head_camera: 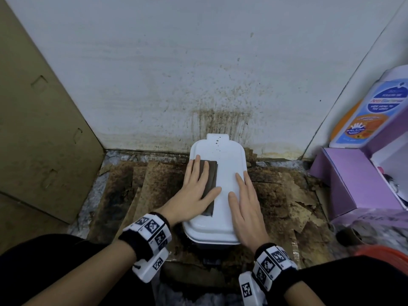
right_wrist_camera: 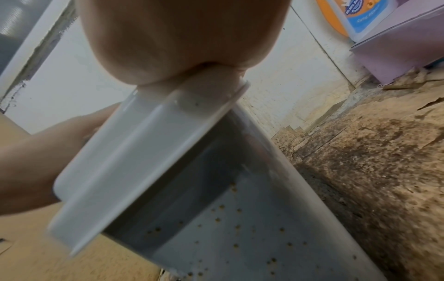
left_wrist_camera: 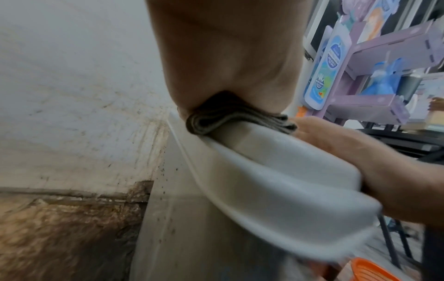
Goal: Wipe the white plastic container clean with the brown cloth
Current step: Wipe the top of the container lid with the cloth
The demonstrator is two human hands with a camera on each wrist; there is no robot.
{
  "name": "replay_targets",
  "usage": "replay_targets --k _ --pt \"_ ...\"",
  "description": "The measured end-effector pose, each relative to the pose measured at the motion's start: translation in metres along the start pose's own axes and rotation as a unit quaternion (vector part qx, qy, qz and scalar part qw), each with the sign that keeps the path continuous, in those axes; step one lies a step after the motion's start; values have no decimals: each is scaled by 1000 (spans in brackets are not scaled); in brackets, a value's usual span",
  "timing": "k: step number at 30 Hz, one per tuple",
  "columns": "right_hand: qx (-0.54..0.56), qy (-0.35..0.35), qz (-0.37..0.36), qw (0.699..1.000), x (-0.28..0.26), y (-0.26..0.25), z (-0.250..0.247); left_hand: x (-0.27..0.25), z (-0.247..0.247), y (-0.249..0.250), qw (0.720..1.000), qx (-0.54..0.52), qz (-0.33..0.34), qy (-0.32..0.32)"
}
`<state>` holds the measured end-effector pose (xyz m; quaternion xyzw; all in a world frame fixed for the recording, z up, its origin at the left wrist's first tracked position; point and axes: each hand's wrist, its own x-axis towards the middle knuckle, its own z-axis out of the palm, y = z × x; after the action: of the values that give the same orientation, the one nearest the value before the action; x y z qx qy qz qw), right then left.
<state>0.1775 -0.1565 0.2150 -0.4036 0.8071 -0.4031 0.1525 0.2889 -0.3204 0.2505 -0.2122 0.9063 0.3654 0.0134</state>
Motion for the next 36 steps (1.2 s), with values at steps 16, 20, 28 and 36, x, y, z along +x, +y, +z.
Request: replay_targets --k 16,20,28,36 --pt "-6 -14 22 1000 -1 -5 -2 79 -38 -10 998 46 -44 -15" --pt "-7 -16 22 1000 -2 -5 -3 70 -31 -6 998 53 -39 1" --pt "-10 -11 15 1000 -2 -4 -2 29 2 -1 990 124 -4 61" --pt "-12 -11 17 1000 -2 -5 -2 27 18 -15 981 190 10 29"
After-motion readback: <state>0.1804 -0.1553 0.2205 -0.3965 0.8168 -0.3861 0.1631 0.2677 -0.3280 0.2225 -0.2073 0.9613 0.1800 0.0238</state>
